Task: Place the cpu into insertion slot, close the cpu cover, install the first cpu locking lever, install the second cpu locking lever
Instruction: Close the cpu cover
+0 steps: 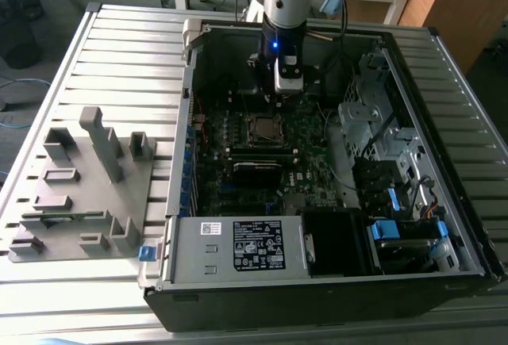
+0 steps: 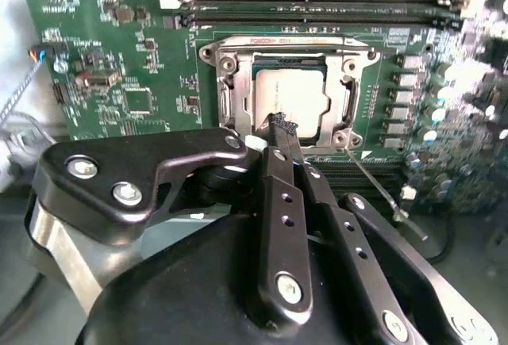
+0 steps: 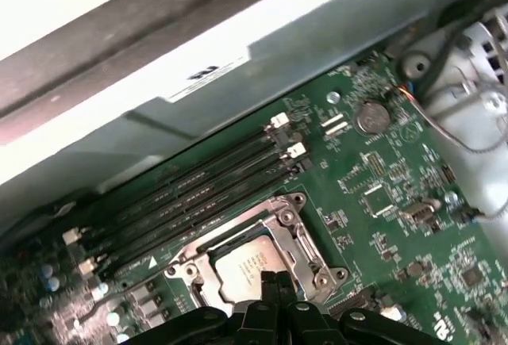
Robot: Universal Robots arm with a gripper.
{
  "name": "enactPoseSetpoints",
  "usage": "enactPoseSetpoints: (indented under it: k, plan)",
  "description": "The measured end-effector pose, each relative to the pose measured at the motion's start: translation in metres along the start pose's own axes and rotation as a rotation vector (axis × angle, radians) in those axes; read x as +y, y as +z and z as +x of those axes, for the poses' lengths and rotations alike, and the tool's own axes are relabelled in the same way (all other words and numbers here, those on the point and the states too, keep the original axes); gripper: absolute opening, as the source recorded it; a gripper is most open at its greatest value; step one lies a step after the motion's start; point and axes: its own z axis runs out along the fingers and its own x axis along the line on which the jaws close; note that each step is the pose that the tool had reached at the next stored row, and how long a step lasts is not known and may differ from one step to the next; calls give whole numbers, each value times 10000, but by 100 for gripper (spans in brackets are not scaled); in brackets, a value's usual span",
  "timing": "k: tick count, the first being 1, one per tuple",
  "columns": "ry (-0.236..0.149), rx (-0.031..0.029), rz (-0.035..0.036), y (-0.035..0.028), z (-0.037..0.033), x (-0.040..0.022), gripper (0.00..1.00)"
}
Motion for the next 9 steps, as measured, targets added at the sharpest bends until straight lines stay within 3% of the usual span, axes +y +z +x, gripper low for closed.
enactPoseSetpoints:
  k: [9]
  plan:
    - [-1628, 38, -31, 0, 0, 0, 11]
